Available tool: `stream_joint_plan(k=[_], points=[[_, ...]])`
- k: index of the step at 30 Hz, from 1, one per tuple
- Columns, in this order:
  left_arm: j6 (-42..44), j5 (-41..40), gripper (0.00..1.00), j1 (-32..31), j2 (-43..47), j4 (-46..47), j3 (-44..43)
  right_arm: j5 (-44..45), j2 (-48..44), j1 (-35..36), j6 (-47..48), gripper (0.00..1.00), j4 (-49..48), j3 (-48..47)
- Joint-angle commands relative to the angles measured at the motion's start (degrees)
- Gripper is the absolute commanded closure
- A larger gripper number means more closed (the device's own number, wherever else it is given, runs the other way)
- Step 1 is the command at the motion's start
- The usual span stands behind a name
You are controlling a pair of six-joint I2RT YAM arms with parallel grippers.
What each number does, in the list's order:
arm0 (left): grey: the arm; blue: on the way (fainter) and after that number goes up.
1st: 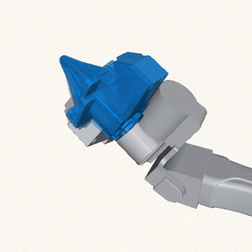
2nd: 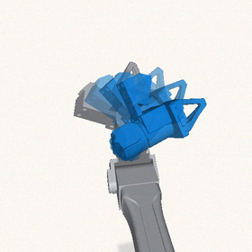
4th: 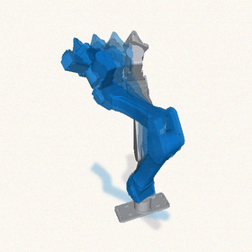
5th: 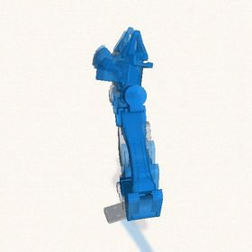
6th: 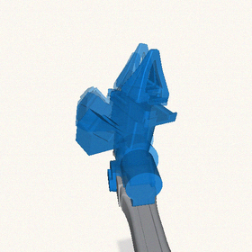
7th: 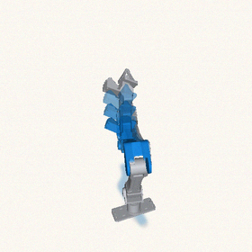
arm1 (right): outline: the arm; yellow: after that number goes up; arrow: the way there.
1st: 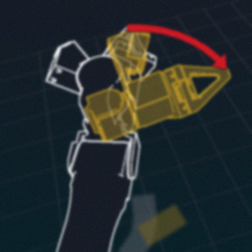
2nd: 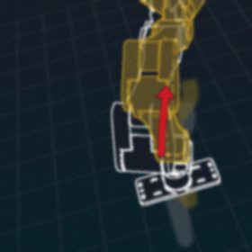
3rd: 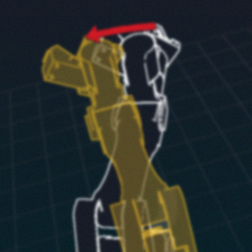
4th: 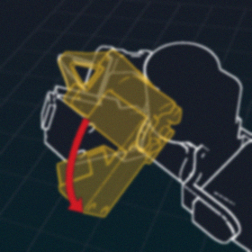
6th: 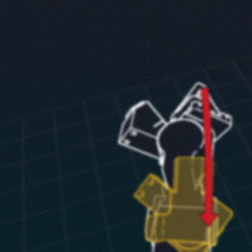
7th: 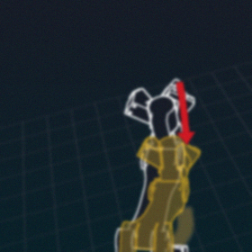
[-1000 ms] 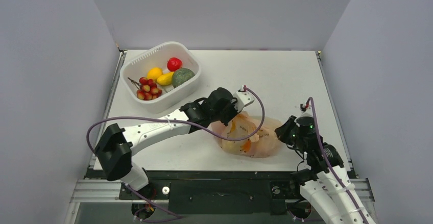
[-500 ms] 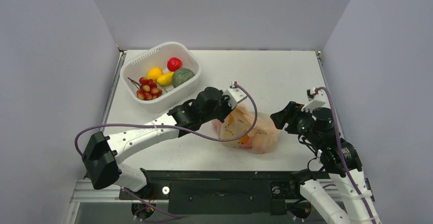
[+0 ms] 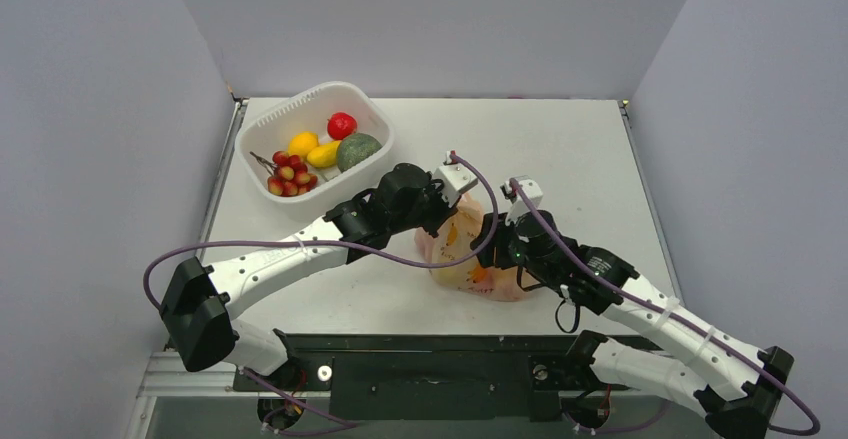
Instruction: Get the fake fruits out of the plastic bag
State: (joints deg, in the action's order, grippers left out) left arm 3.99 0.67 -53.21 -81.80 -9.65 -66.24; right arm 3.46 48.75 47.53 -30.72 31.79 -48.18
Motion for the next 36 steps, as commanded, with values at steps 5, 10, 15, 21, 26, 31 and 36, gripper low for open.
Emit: stream_joint_plan(k=[5, 10, 15, 21, 26, 31, 36], points=[[-1.82, 3.16, 1.00, 1.57, 3.50, 4.36, -0.94, 22.32, 0.37, 3.36, -2.11, 0.55, -3.74, 1.83], [-2.63, 4.16, 1.00, 2.66, 4.31, 4.92, -0.57, 26.47, 2.03, 3.36, -3.30, 0.60, -5.44, 3.55], [-2.81, 4.51, 1.00, 3.06, 4.32, 5.25, -0.42, 25.49, 4.91, 3.40, -3.10, 0.86, -5.81, 0.96], [-2.14, -1.26, 1.00, 3.39, 6.04, 6.44, 1.29, 28.37, -0.18, -0.08, -6.01, 1.00, -3.56, 1.73], [-3.26, -3.07, 1.00, 5.55, 9.29, 10.38, 3.94, 10.12, -7.39, -15.18, -13.32, 1.00, -4.30, 6.85], [-3.64, -2.05, 1.00, 7.03, 12.53, 13.95, 6.28, -14.93, -8.01, -26.35, -17.39, 1.00, -14.90, 12.08], [-1.73, 5.42, 0.89, 7.01, 13.44, 12.99, 6.40, -19.73, -3.08, -26.52, -15.12, 1.00, -14.06, 8.38]])
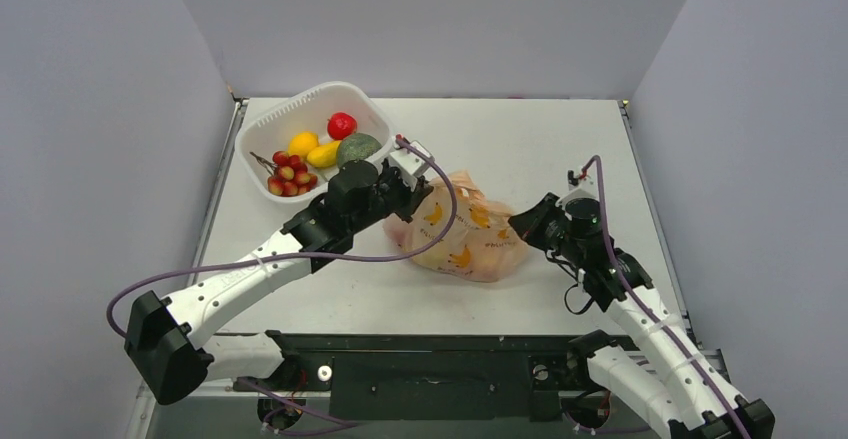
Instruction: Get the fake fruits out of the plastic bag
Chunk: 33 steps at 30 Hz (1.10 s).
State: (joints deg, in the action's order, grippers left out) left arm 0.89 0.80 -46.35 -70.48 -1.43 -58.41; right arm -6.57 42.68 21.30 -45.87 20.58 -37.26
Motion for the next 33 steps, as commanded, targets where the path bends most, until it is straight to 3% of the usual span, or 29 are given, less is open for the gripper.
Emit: stream_joint_plan(k=[1, 4, 10, 13, 17, 23, 33], points=[[1.79, 6.55, 0.84, 0.19, 2.19, 4.42, -1.74, -9.92, 3.09, -0.29, 0.52, 1.00, -2.57, -2.64], [2.86, 12.05, 0.56, 0.30, 2.34, 2.09, -3.56, -10.60, 2.59, -0.03, 1.71, 1.00, -1.32, -2.71], [2.31, 14.38, 0.34, 0.33, -1.72, -7.15, -12.21, -10.43, 1.88, 1.23, 4.68, 1.00, 1.86, -3.77], [6.21, 12.51, 0.33, -0.50, -6.97, -15.27, -21.77, -9.73, 2.42, 2.88, 5.92, 1.00, 2.98, -4.42], [11.12, 10.06, 0.38, -2.28, -13.53, -23.94, -26.79, -8.30, 2.44, 5.16, 6.10, 1.00, 3.54, -4.26], [13.05, 0.95, 0.31, -5.42, -12.05, -17.69, -19.35, -6.53, 3.49, 7.59, 6.65, 1.00, 5.39, -5.88], [13.13, -3.19, 0.31, -5.77, -7.60, -13.21, -12.49, -4.69, 3.86, 8.86, 6.95, 1.00, 6.82, -5.98]])
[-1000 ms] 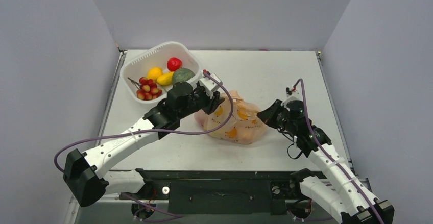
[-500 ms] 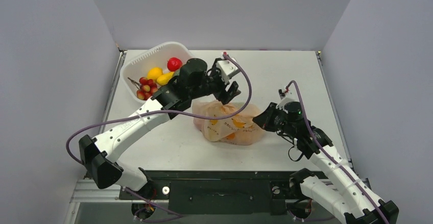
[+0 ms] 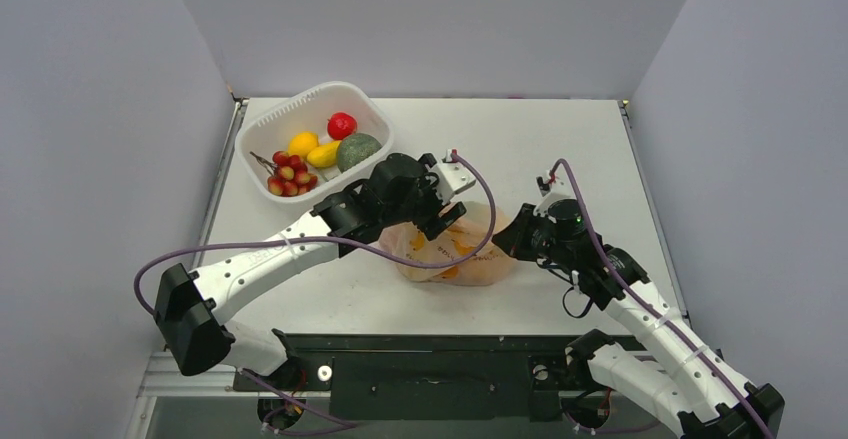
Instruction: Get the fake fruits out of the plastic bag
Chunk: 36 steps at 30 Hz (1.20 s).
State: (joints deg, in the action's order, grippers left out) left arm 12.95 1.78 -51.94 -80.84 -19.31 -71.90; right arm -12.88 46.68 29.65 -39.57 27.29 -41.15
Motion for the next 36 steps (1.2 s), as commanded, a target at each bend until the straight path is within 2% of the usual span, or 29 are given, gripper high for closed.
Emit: stream_joint_plan(k=[1, 8, 10, 11, 12, 13, 14, 17, 19, 23, 27, 31, 32, 34, 36], points=[[1.26, -5.28, 0.33, -0.18, 2.69, 4.65, 0.98, 1.59, -0.12, 0.61, 0.73, 1.00, 0.08, -1.98], [3.09, -8.59, 0.44, -0.38, 1.22, 3.85, 1.00, 1.68, -0.97, 0.77, 0.70, 1.00, 0.85, -2.22], [2.43, -12.19, 0.59, -0.70, 0.24, 4.85, 0.64, 1.83, -1.48, 0.99, 0.16, 1.00, 0.39, -2.02], [2.21, -15.24, 0.73, -0.79, 0.02, 5.14, 0.46, 2.10, -1.66, 1.26, -0.04, 1.00, 0.26, -1.79], [1.56, -16.99, 0.81, -1.01, -0.34, 5.79, 0.25, 2.26, -2.00, 1.45, -0.41, 1.00, 0.12, -1.59], [1.07, -20.50, 0.96, -1.03, -0.31, 6.79, 0.26, 2.67, -2.23, 1.61, -0.59, 1.00, 0.13, -1.16], [0.20, -24.13, 0.99, -1.05, 0.19, 7.38, 0.68, 3.65, -2.85, 1.63, -1.05, 1.00, 0.18, -0.92], [-0.57, -29.92, 1.00, -1.01, 2.32, 11.87, 2.84, 10.43, -6.13, 1.57, -5.98, 1.00, 1.40, 1.68], [-0.70, -31.63, 1.00, -0.97, 4.54, 15.02, 5.17, 15.61, -13.64, 1.41, -14.73, 1.00, -0.67, 5.93], [-1.71, -23.80, 1.00, -1.05, 8.62, 18.16, 8.38, 18.73, -19.63, 1.28, -19.59, 1.00, -3.23, 10.78], [-3.31, -16.27, 1.00, -1.10, 9.92, 21.04, 10.17, 17.57, -16.31, 1.15, -12.31, 1.00, -0.73, 7.17], [-3.56, -13.10, 1.00, -1.08, 9.13, 19.68, 8.91, 6.57, -7.10, 1.66, 0.25, 0.76, 2.07, 0.28], [-3.60, -13.02, 1.00, -1.07, 8.95, 19.47, 8.68, 5.55, -5.44, 2.00, 2.07, 0.73, 4.03, -2.49], [-3.71, -12.76, 1.00, -1.12, 8.63, 19.41, 8.19, 5.57, -1.30, 3.94, 7.57, 0.63, 6.42, -6.41], [-3.74, -12.16, 1.00, -1.06, 8.42, 18.43, 8.02, 9.85, 1.26, 7.20, 10.71, 0.52, 7.47, -9.44]])
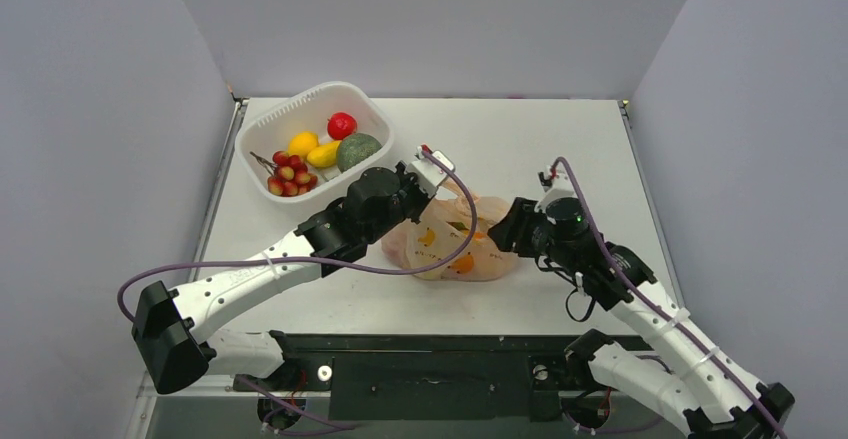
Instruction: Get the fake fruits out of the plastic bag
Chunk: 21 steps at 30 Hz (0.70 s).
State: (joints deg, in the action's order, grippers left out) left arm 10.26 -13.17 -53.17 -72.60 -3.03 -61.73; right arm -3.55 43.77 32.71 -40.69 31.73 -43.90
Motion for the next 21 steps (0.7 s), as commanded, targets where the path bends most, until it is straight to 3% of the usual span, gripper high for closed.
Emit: stream_joint_plan(k=[1, 5, 13, 17, 19, 20, 21], points=[[-1.04, 3.06, 1.00, 0.10, 0.18, 1.71, -2.22, 4.42, 4.55, 6.08, 12.63, 0.44, 3.05, -7.84], [-0.83, 3.19, 1.00, 0.12, 0.26, 1.16, -2.21, 6.37, 8.88, 7.88, 15.29, 0.35, 1.50, -11.61], [-0.67, 2.70, 1.00, 0.10, 0.30, 1.26, -2.24, 11.21, 16.56, 13.57, 18.68, 0.33, -1.88, -15.23], [-0.80, 1.72, 1.00, 0.12, 0.52, 1.68, -2.04, 17.80, 17.05, 13.86, 14.46, 0.33, -5.32, -12.31], [-0.99, 0.99, 1.00, 0.16, 0.77, 2.07, -1.66, 21.71, 15.77, 13.62, 10.90, 0.44, -7.73, -10.17], [-1.13, 0.22, 1.00, 0.12, 0.96, 2.11, -1.33, 23.19, 14.20, 13.55, 9.62, 0.64, -8.87, -8.42], [-1.26, -0.30, 1.00, 0.16, 0.96, 2.14, -1.18, 23.92, 11.84, 13.49, 7.08, 0.75, -11.16, -7.35]])
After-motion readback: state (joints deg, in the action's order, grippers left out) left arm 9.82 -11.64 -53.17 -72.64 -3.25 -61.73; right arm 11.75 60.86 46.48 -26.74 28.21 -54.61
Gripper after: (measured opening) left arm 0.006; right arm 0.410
